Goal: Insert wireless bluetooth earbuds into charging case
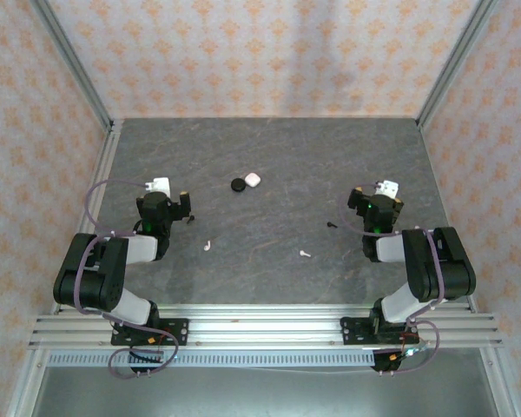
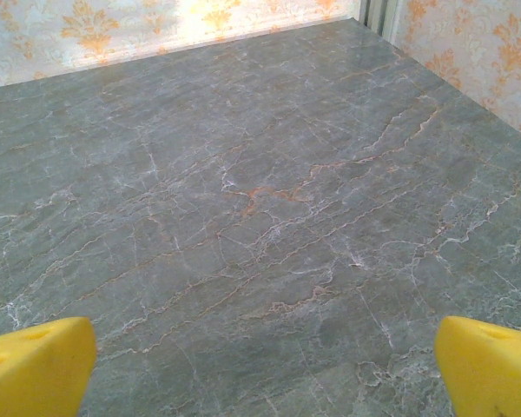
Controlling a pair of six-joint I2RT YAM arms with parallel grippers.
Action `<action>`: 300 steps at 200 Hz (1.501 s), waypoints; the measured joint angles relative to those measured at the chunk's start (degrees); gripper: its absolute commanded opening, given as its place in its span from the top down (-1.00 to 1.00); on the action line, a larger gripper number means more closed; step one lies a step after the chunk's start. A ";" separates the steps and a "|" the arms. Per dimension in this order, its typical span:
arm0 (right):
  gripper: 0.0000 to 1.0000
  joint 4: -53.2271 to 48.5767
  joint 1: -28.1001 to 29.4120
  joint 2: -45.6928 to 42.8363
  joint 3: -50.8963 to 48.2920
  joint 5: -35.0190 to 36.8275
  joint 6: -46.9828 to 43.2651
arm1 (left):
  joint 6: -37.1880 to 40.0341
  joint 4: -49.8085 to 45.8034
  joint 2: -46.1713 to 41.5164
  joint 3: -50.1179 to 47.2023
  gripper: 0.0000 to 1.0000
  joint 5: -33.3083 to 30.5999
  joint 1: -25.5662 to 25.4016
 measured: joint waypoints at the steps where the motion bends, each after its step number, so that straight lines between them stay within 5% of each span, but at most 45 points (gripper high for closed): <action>1: -0.99 0.00 0.00 0.00 0.00 0.00 0.00 | 0.00 0.00 0.00 0.00 -1.00 0.00 0.00; 196: -0.99 -0.46 0.00 -0.02 0.13 -1.51 -0.85 | -0.04 -1.14 -0.04 0.59 -1.00 -0.13 0.00; 259: -0.99 -20.15 0.00 -11.47 8.48 -1.33 0.96 | -5.25 -32.74 -1.57 25.64 -1.00 -1.86 0.00; 300: -0.98 -40.65 0.07 -16.63 21.84 -3.32 9.33 | -9.81 -52.98 2.73 41.75 -0.95 5.70 -1.64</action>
